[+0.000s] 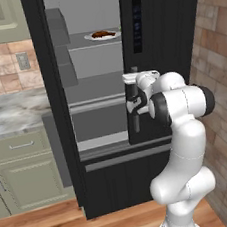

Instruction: Retrieve the chicken drumstick from the fridge and place it on the saucepan with marinade on the stove.

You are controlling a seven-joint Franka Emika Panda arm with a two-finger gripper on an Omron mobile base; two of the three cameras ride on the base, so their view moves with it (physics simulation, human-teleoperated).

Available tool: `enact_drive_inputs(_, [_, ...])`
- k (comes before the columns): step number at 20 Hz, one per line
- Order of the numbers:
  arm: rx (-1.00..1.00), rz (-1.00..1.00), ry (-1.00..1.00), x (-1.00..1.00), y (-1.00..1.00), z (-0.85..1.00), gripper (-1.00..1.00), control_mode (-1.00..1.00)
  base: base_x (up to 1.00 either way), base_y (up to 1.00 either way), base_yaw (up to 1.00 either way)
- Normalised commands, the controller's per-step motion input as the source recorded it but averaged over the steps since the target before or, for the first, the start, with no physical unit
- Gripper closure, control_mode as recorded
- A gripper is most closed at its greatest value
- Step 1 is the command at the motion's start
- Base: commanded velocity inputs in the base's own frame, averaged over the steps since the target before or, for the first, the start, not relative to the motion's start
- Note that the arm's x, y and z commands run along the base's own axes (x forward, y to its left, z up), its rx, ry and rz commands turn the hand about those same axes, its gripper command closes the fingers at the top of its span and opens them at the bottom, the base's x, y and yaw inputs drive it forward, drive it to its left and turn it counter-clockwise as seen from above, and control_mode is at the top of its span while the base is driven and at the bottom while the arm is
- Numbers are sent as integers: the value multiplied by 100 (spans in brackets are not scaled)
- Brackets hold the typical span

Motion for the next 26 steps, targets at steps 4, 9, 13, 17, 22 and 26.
enact_drive_inputs(4, [0, 0, 0, 0, 0, 0, -100, -100, 0, 0, 0])
enact_drive_inputs(9, [-1, 0, 0, 1, 0, 0, -100, -100, 0, 0, 0])
enact_drive_inputs(13, [0, 0, 0, 0, 0, 0, 100, -100, 0, 0, 0])
enact_drive_inputs(17, [0, 0, 0, 0, 0, 0, 100, -100, 0, 0, 0])
enact_drive_inputs(22, [0, 0, 0, 0, 0, 0, 100, -100, 0, 0, 0])
enact_drive_inputs(26, [0, 0, 0, 0, 0, 0, 100, -100, 0, 0, 0])
